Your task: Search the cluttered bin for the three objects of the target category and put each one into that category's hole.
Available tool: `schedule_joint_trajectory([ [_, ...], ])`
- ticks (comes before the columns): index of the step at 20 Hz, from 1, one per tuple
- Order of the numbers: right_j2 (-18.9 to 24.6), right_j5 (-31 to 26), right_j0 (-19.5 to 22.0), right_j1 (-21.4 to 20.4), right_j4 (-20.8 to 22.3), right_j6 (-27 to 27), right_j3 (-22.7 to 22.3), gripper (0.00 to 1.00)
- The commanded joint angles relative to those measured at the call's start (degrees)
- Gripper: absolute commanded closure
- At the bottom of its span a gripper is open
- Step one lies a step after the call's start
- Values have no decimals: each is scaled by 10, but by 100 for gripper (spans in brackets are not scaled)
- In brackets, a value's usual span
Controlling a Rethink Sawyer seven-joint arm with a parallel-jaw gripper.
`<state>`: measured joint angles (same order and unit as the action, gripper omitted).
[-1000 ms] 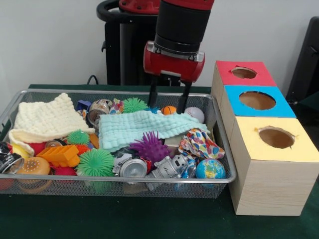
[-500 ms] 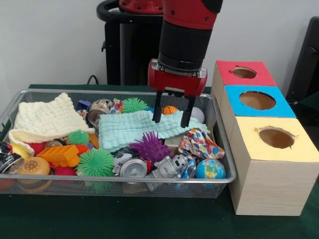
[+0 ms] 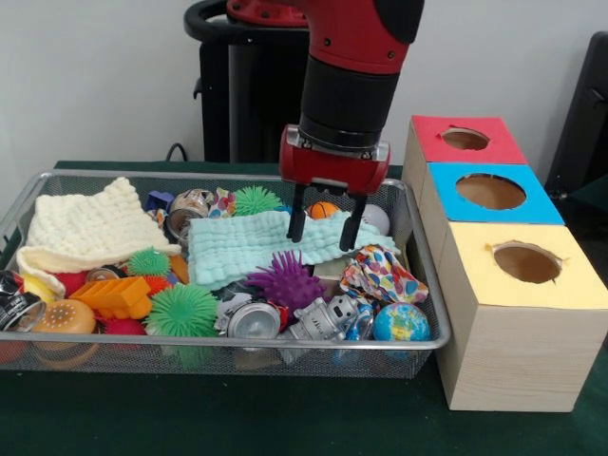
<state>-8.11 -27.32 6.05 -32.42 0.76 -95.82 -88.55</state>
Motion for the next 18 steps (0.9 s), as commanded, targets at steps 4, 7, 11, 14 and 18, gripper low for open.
schedule_joint_trajectory([
  [4,52,30,32,24,42,-19,-6,0],
  [7,53,40,35,35,49,-23,-9,0],
  [11,57,67,40,62,61,-29,-8,0],
  [14,61,83,43,77,68,-31,-6,0],
  [18,59,85,41,81,68,-34,-4,0],
])
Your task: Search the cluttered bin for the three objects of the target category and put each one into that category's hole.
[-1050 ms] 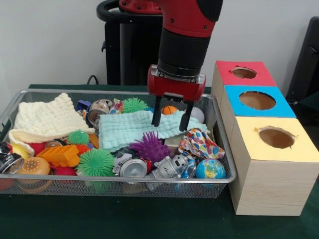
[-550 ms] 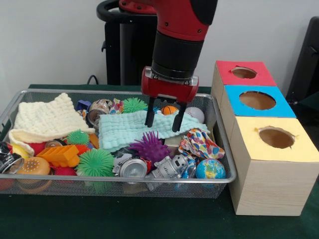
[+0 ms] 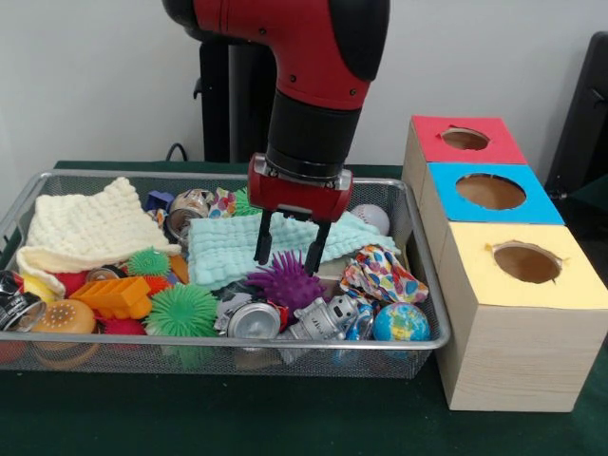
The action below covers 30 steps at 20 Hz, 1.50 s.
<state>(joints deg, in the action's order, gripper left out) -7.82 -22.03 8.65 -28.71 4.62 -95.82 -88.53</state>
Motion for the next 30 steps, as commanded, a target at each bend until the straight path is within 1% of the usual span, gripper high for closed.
schedule_joint_trajectory([
  [1,56,30,14,43,29,-33,-4,0],
  [4,53,24,12,48,30,-33,4,0],
  [13,51,38,9,61,38,-41,11,0],
  [16,54,33,10,60,38,-38,7,0],
  [21,64,8,17,48,50,-9,-11,0],
  [25,69,3,22,41,58,4,-27,0],
  [30,79,-1,29,38,70,12,-35,0],
])
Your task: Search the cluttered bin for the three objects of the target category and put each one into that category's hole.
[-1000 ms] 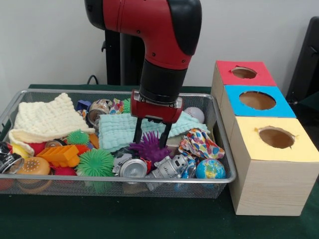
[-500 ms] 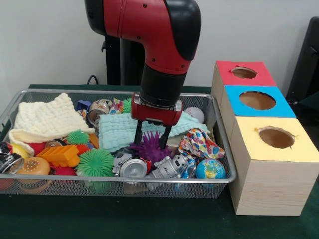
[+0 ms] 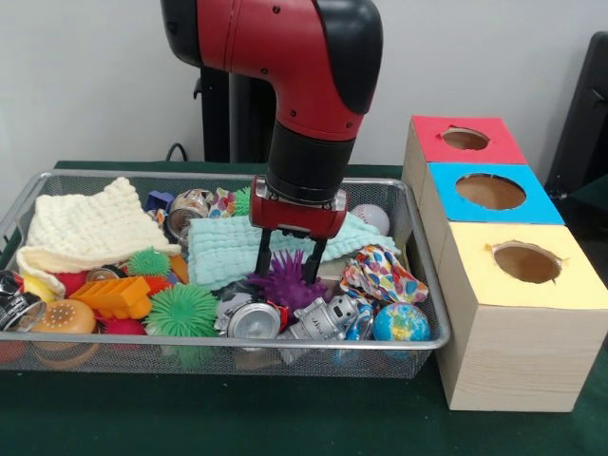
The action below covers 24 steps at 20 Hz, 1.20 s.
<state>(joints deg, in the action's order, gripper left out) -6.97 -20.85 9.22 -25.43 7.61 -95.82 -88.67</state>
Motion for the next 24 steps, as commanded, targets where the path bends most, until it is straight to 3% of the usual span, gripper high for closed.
schedule_joint_trajectory([
  [1,73,-14,25,3,43,13,-36,0],
  [13,87,-21,35,-36,66,0,-75,0],
  [24,93,-25,37,-67,62,-5,-108,0],
])
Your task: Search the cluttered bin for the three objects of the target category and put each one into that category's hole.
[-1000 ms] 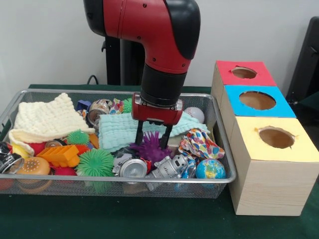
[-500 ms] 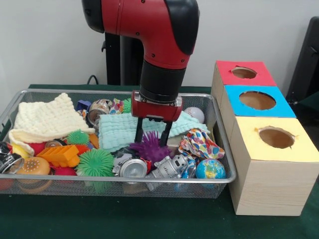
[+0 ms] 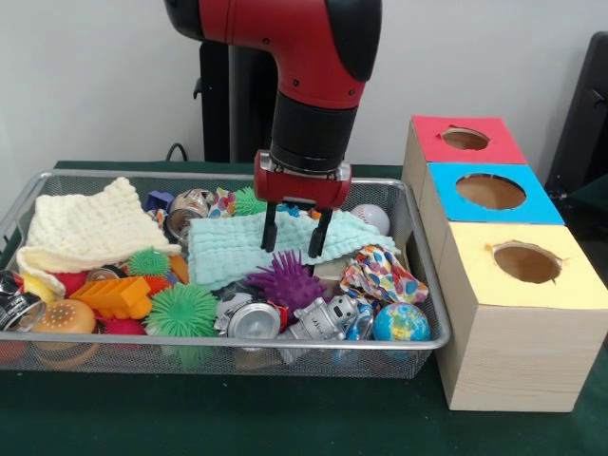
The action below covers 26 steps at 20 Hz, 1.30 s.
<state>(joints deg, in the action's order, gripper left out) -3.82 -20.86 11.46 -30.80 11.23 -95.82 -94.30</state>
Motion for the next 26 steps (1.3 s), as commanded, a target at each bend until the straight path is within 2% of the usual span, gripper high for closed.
schedule_joint_trajectory([
  [1,61,-24,14,-14,26,-6,-53,0],
  [21,51,10,7,11,50,-18,-61,0],
  [26,53,13,10,4,56,-24,-72,0],
])
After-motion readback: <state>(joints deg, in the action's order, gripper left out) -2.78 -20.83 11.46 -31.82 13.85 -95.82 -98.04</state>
